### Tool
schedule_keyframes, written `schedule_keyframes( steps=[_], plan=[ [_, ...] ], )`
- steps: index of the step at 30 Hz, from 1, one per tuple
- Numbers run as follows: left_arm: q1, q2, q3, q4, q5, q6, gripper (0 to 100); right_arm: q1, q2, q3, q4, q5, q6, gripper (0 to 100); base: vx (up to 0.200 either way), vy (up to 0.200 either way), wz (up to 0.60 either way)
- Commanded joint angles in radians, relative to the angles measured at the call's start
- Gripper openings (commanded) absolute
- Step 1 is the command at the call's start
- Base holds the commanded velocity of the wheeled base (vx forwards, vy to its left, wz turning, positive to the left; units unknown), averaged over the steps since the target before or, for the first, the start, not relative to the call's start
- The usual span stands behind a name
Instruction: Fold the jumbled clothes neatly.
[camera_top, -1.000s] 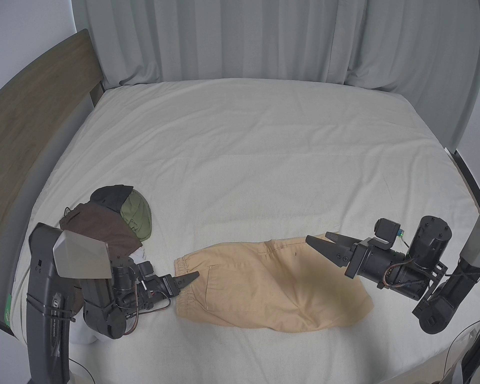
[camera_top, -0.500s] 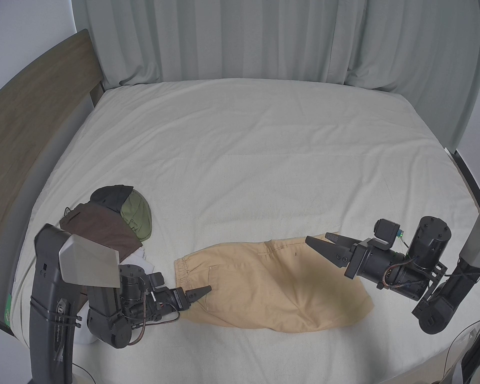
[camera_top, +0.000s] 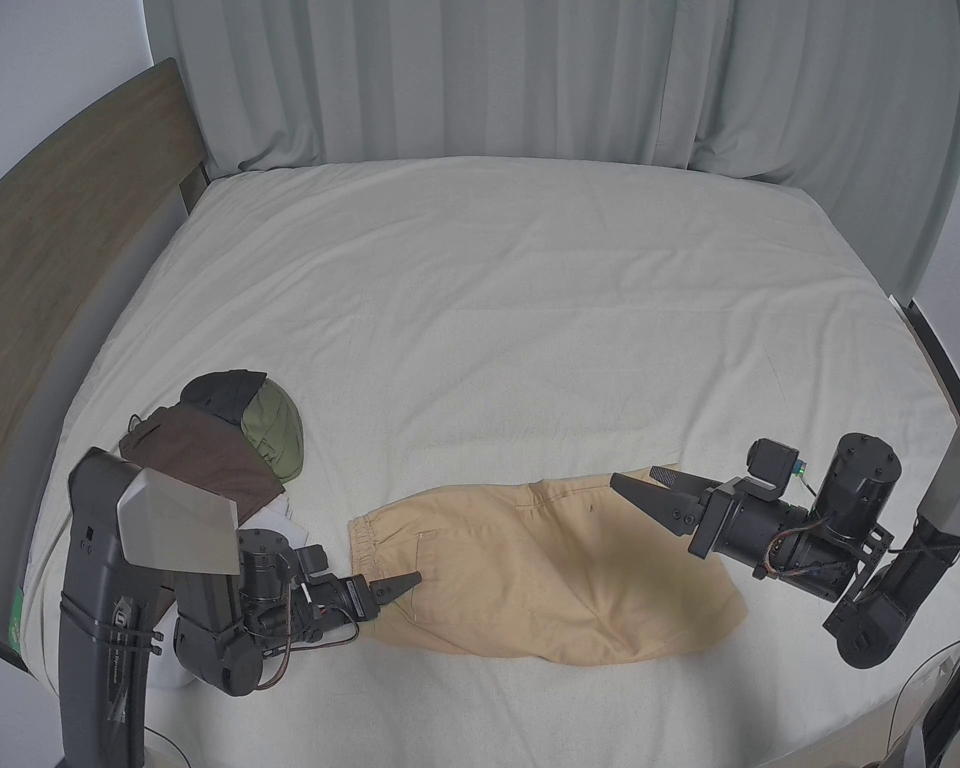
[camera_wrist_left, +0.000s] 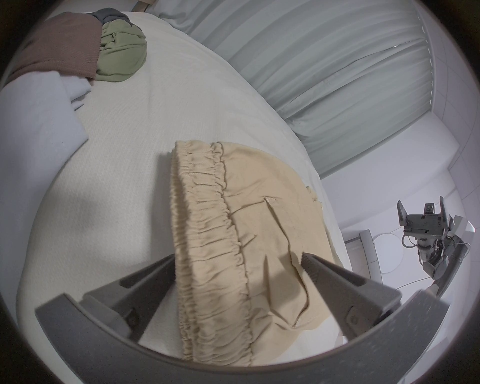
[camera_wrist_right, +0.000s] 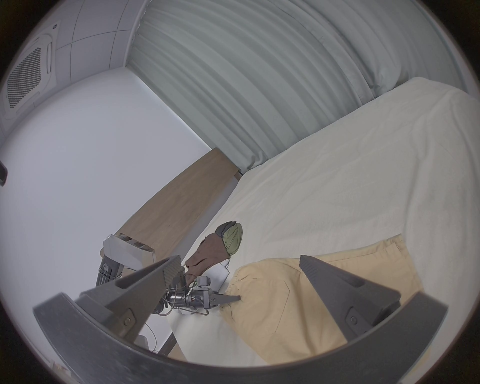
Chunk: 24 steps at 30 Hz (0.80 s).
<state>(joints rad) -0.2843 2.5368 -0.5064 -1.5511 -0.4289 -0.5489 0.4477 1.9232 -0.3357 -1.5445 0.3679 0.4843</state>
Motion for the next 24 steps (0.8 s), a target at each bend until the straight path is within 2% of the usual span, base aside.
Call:
schedule_keyframes(
  steps=[1, 18, 24],
  plan=[
    [0.000, 0.003, -0.001, -0.001, 0.002, -0.002, 0, 0.000, 0.003, 0.000, 0.000, 0.000, 0.000, 100, 0.000, 0.000, 0.00],
    [0.004, -0.006, -0.008, -0.003, 0.001, -0.002, 0, 0.000, 0.005, 0.001, 0.000, 0.000, 0.000, 100, 0.000, 0.000, 0.00],
    [0.027, -0.050, -0.003, -0.003, -0.002, -0.002, 0, -0.001, 0.005, 0.001, 0.000, 0.000, -0.001, 100, 0.000, 0.000, 0.00]
  ],
)
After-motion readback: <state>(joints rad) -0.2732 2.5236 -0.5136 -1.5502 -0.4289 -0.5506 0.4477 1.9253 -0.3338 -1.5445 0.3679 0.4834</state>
